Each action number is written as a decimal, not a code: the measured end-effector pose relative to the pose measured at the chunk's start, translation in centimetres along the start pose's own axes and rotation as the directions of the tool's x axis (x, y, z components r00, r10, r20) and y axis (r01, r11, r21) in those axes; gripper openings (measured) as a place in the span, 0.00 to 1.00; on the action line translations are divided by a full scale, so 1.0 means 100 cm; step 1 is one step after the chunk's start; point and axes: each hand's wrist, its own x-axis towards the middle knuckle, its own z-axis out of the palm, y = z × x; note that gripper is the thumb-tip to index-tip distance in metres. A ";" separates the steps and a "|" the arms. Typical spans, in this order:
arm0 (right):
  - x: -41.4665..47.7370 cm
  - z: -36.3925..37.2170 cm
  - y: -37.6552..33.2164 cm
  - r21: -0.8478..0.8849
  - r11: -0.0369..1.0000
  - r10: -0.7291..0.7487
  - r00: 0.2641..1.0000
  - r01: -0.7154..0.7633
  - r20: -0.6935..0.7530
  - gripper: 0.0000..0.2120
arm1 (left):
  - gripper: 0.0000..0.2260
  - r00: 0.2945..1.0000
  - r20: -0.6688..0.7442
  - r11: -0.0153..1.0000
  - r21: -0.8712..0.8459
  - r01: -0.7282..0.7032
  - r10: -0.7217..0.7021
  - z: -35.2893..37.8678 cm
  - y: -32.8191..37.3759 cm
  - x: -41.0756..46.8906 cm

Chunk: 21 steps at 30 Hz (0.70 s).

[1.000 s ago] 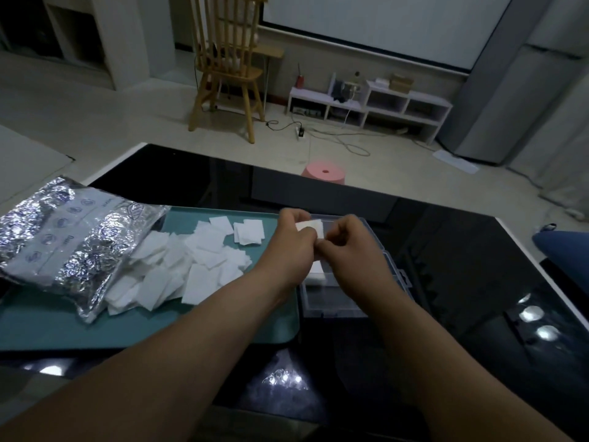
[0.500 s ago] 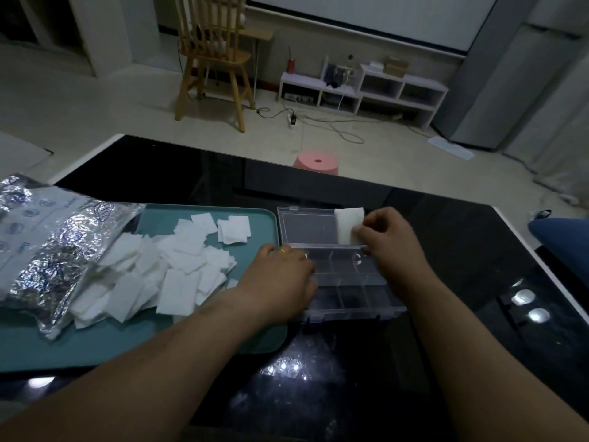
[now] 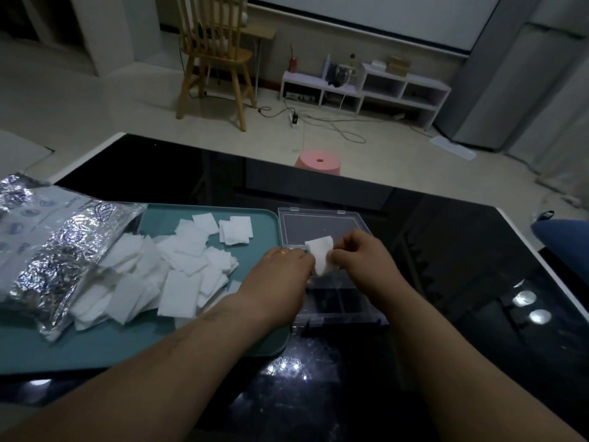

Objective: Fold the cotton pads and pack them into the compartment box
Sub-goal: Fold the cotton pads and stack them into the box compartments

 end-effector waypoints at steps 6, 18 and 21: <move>0.004 0.001 0.000 -0.106 0.994 0.031 1.000 -0.031 0.005 0.03 | 0.14 0.998 -0.034 0.997 -0.052 0.050 -0.052 -0.005 0.008 -0.002; 0.008 0.005 0.004 -0.333 0.942 0.032 0.999 -0.034 -0.010 0.03 | 0.20 0.999 0.050 0.997 0.072 0.001 -0.004 0.006 0.002 0.001; 0.008 0.006 0.008 -0.379 0.925 -0.048 0.997 0.024 -0.054 0.04 | 0.19 0.998 0.062 0.998 0.070 0.000 -0.004 0.003 0.005 -0.001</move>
